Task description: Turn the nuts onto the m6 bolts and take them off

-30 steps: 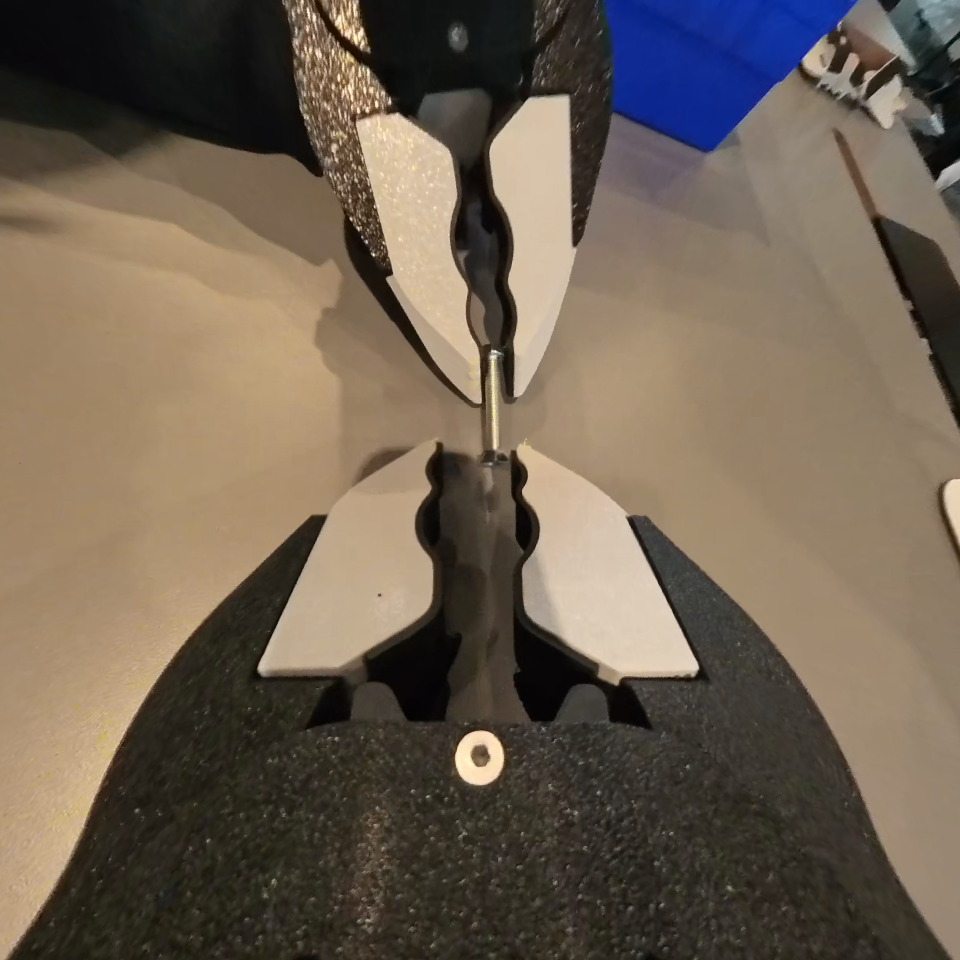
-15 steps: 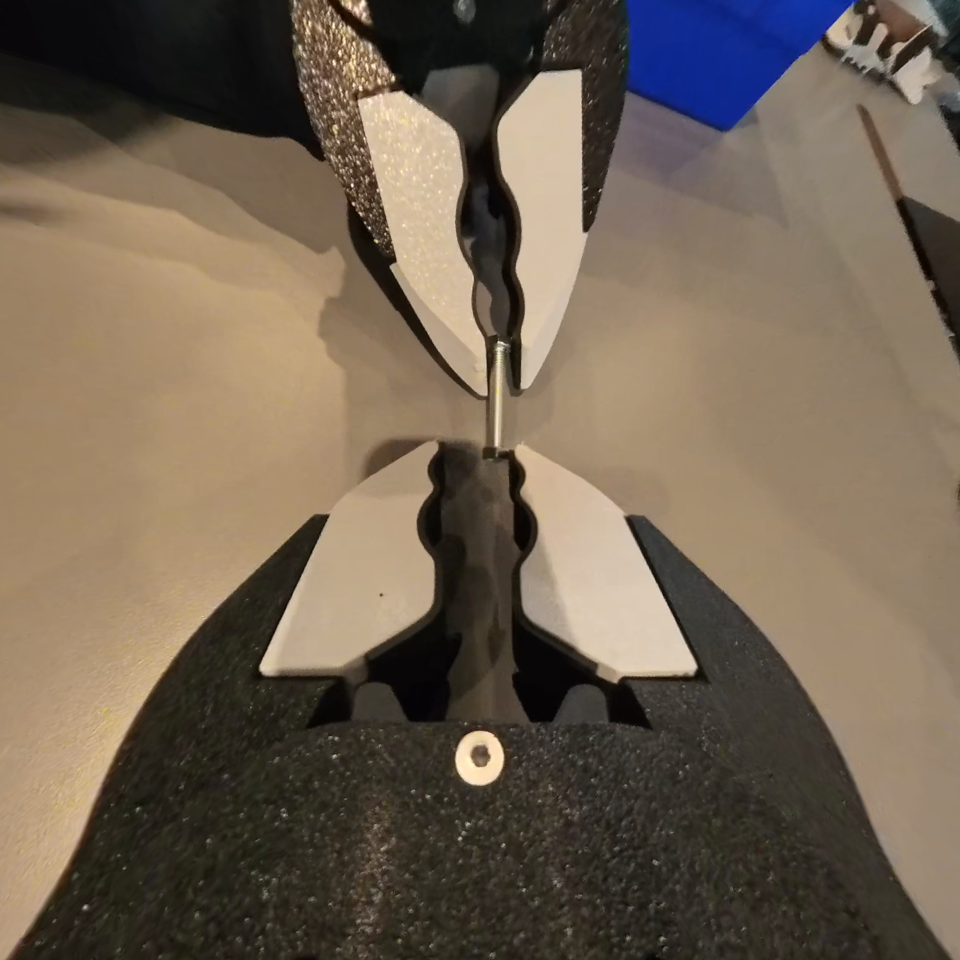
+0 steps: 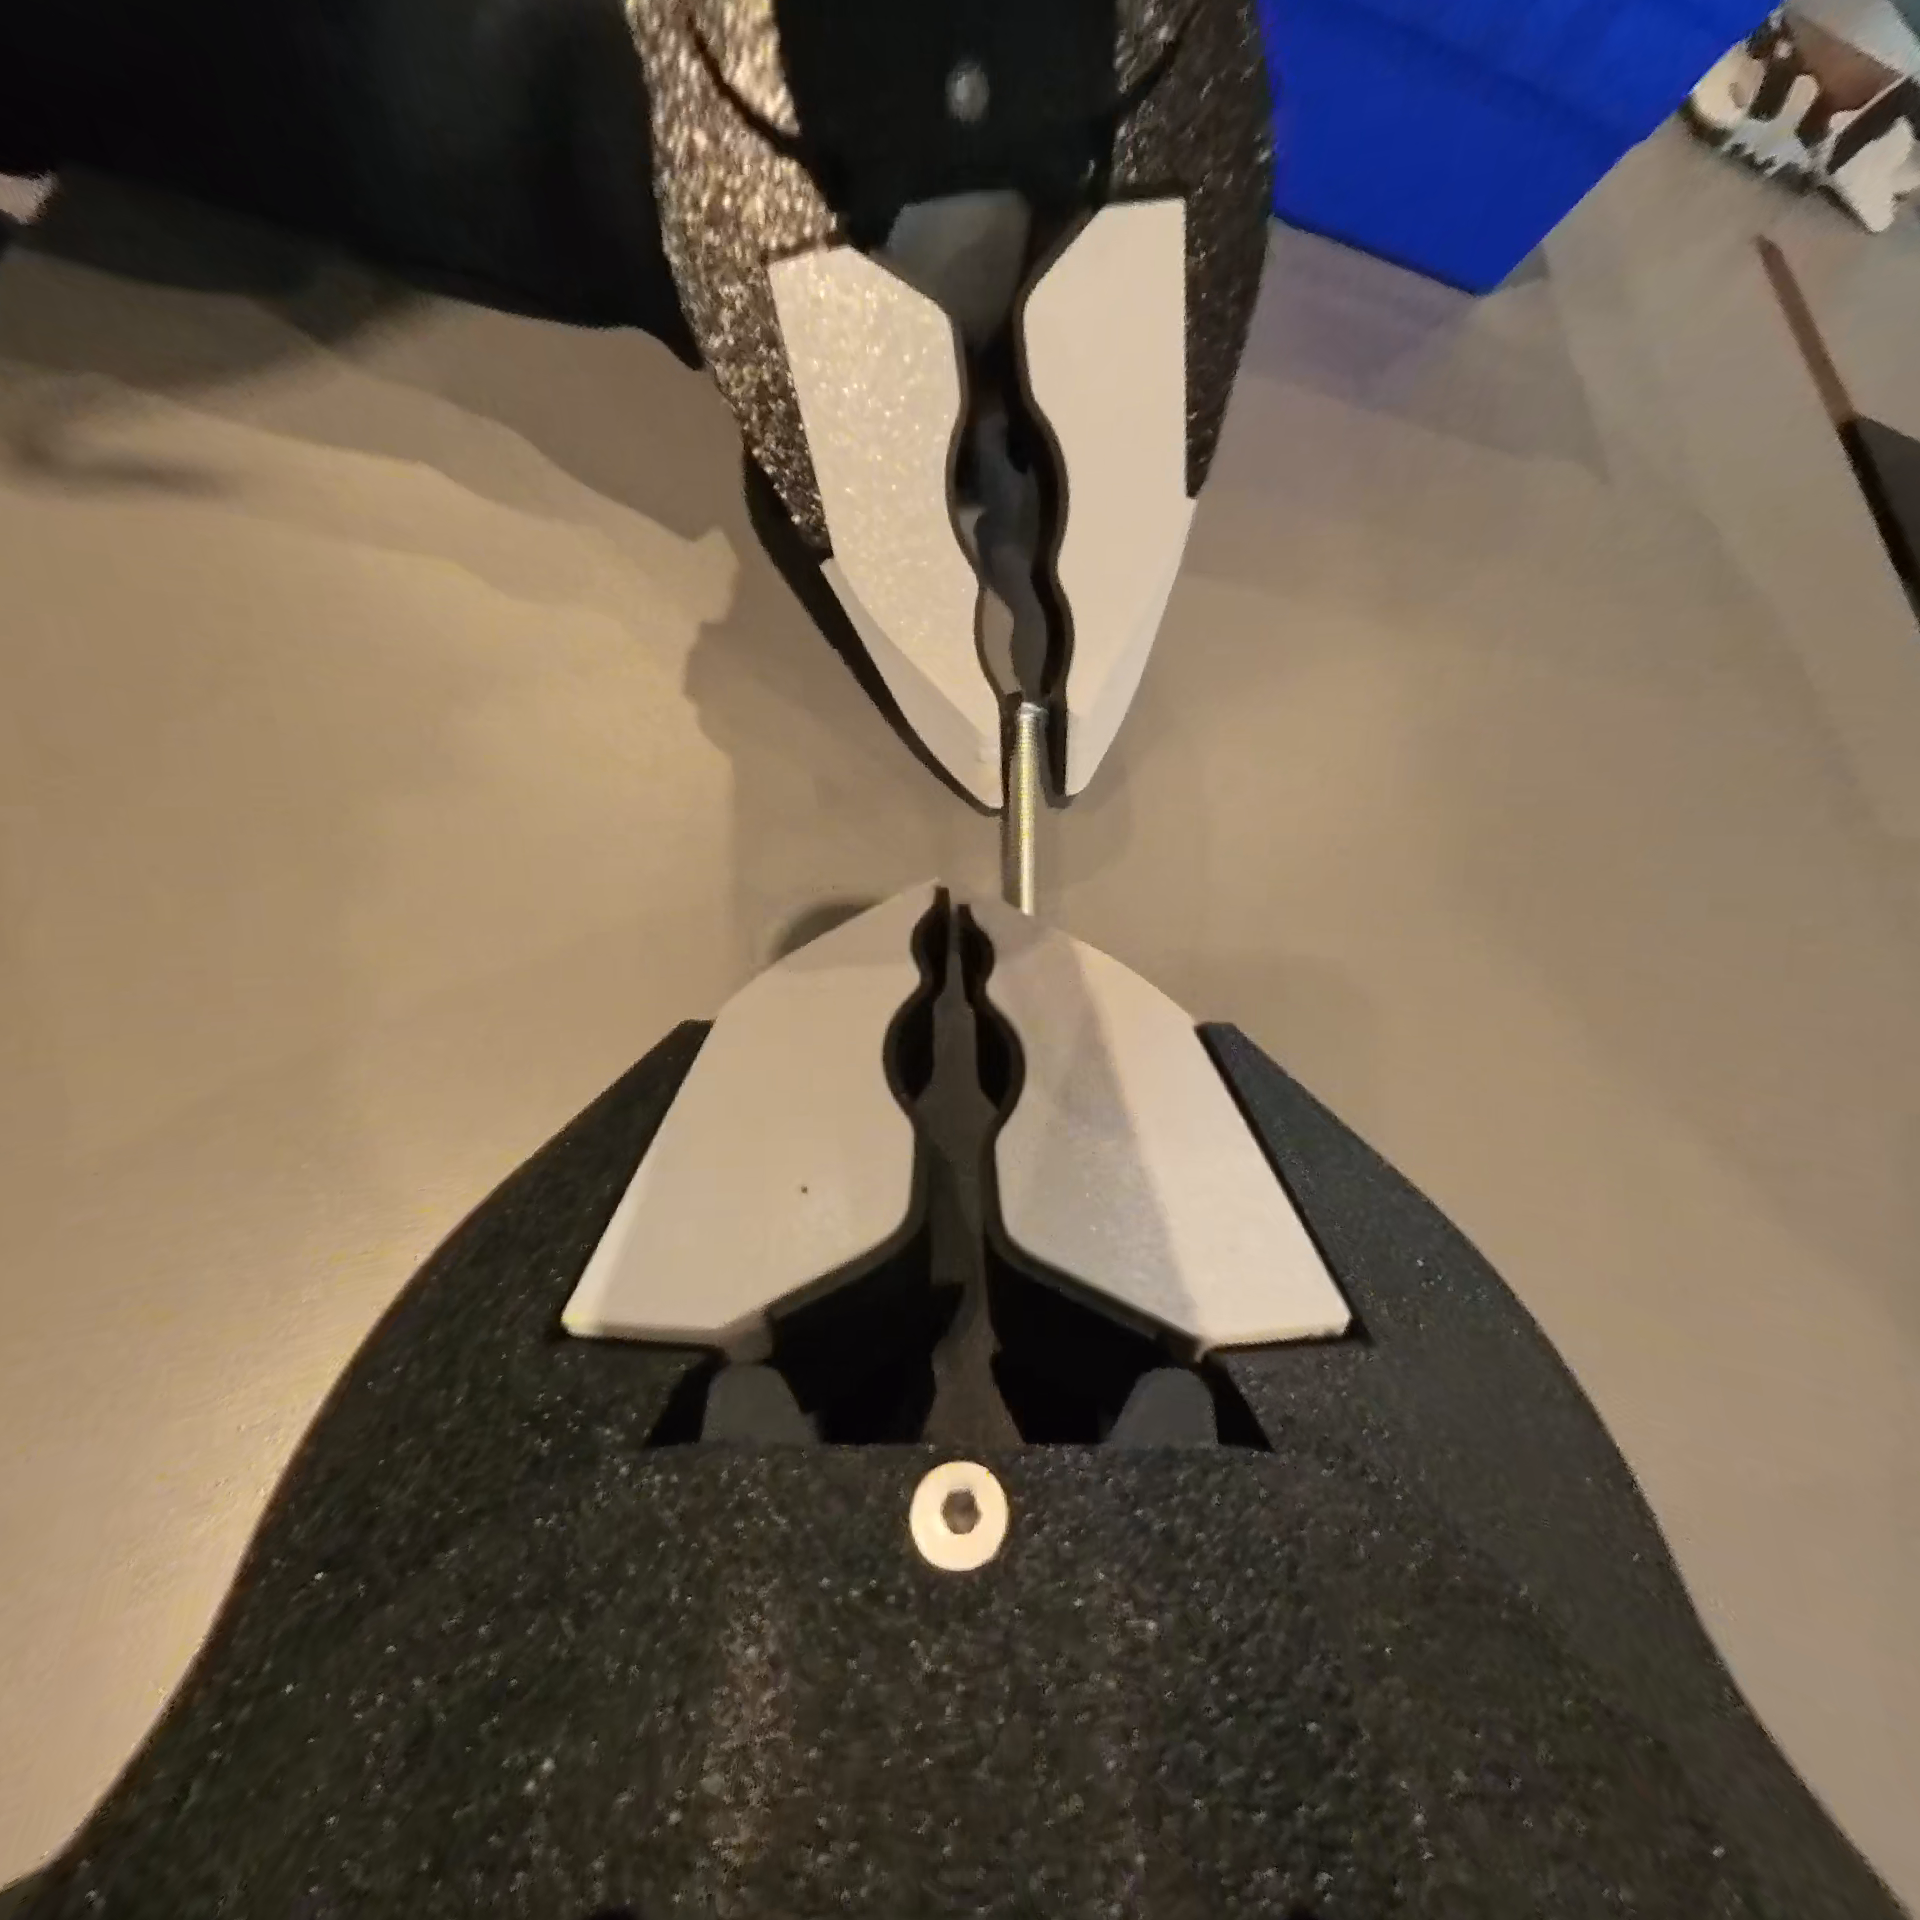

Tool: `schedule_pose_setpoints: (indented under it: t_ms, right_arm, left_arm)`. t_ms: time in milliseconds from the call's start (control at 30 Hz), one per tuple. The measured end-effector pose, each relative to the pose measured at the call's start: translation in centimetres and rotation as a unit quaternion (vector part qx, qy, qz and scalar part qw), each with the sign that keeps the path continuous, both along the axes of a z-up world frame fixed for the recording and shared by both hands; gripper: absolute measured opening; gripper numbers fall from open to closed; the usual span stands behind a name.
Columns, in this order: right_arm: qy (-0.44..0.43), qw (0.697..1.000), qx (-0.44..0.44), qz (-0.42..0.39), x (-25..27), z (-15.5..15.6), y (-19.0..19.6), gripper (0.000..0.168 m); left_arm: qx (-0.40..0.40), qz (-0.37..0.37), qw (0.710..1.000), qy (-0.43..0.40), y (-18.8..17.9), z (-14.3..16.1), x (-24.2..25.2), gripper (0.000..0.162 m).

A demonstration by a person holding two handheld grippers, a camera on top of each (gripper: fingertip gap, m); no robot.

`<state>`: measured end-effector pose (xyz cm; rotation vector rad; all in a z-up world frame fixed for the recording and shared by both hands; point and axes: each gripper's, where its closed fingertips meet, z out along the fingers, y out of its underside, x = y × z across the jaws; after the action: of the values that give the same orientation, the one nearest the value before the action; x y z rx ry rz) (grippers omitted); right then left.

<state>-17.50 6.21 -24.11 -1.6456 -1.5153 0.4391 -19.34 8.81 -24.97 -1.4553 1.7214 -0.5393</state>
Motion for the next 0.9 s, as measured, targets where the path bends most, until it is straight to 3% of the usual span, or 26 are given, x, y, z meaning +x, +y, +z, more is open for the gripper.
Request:
schedule_pose_setpoints:
  t_ms: [167,500,667,900]
  right_arm:
    - [-0.002,0.999,0.037,-0.024,0.4,0.2,1.1,0.015]
    - [-0.009,0.999,-0.007,-0.048,2.1,-0.1,1.3,0.013]
    - [0.017,0.987,-0.154,-0.028,2.9,0.0,-1.2,0.018]
    - [-0.022,0.988,-0.15,-0.008,2.9,-1.0,-2.0,0.015]
  left_arm:
    - [0.0,0.0,1.0,0.0,0.0,0.0,0.0,0.01]
    - [0.0,0.0,1.0,0.0,0.0,0.0,0.0,0.01]
    - [0.001,0.0,1.0,0.0,0.0,0.0,0.0,0.01]
    - [0.002,0.0,1.0,0.0,0.1,0.0,0.1,0.01]
